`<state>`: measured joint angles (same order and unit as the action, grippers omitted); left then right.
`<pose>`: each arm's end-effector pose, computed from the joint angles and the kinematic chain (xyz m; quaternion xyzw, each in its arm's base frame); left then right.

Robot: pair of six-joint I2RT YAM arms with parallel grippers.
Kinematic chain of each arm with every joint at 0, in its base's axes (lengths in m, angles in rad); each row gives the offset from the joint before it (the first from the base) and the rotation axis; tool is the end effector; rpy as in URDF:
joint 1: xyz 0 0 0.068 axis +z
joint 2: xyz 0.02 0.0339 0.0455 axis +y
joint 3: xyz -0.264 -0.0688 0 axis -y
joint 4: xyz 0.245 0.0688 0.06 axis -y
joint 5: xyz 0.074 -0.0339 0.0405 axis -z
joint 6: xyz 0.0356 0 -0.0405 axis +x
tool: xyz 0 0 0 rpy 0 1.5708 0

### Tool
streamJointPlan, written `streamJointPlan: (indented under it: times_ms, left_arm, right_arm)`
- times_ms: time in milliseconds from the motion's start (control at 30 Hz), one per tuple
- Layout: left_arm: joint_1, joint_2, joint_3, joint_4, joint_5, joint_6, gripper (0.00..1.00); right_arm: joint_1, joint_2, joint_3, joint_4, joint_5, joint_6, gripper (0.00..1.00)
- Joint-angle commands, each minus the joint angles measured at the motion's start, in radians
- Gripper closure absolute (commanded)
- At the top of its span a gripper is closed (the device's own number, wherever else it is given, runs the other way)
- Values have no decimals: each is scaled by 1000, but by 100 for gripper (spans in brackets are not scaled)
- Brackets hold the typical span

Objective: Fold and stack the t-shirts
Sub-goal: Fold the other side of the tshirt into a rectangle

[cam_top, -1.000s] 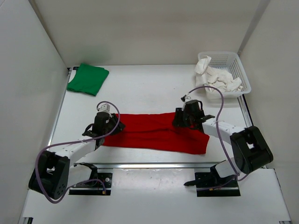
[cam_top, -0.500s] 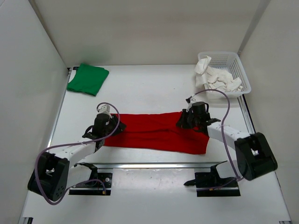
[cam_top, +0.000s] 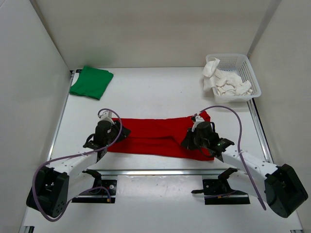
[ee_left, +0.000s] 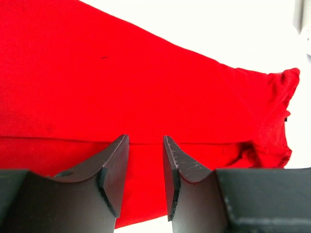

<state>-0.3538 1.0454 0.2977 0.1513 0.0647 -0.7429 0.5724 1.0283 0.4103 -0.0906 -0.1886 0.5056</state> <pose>0.1855 -0.0710 0.1578 -0.1559 0.8695 -0.2683 0.3844 0.1653 0.1144 0.1756 -0.0695 0.9027 0.2869 0.3131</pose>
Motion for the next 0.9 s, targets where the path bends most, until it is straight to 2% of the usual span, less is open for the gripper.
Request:
streamJointPlan:
  times_ms: [0, 67, 100, 167, 233, 267, 367, 467, 533, 600, 700, 867]
  left_arm:
    - [-1, -28, -6, 28, 20, -21, 55]
    - [7, -27, 3, 22, 37, -16, 56]
    - [10, -31, 6, 19, 31, -16, 56]
    - [22, -45, 0, 19, 35, -16, 55]
    - [33, -62, 4, 13, 35, -18, 55]
    - [39, -67, 4, 17, 27, -18, 55]
    - [39, -47, 23, 19, 23, 3, 55]
    - [47, 11, 53, 24, 32, 13, 55]
    - [46, 30, 63, 30, 35, 16, 55]
    - [32, 50, 66, 34, 32, 16, 55]
    - [32, 70, 69, 50, 41, 19, 55]
    - [39, 90, 58, 73, 55, 19, 55]
  right_arm:
    - [38, -57, -5, -10, 55, 71, 100]
    - [41, -63, -8, -17, 37, 77, 98]
    - [44, -65, -2, -24, 26, 70, 92]
    - [20, -63, 33, -93, -24, 31, 66]
    - [-20, -65, 87, -162, -18, -33, 59]
    - [-57, -63, 108, -164, -8, -56, 59]
    - [-152, -34, 105, -108, 5, -53, 80]
    - [-224, 33, 111, -29, 47, -42, 96]
    - [-275, 113, 148, 11, 75, -55, 97]
    - [-302, 226, 189, 9, 23, -94, 95]
    - [-295, 324, 252, -66, -40, -128, 100]
    - [-194, 247, 176, -139, -51, -115, 100]
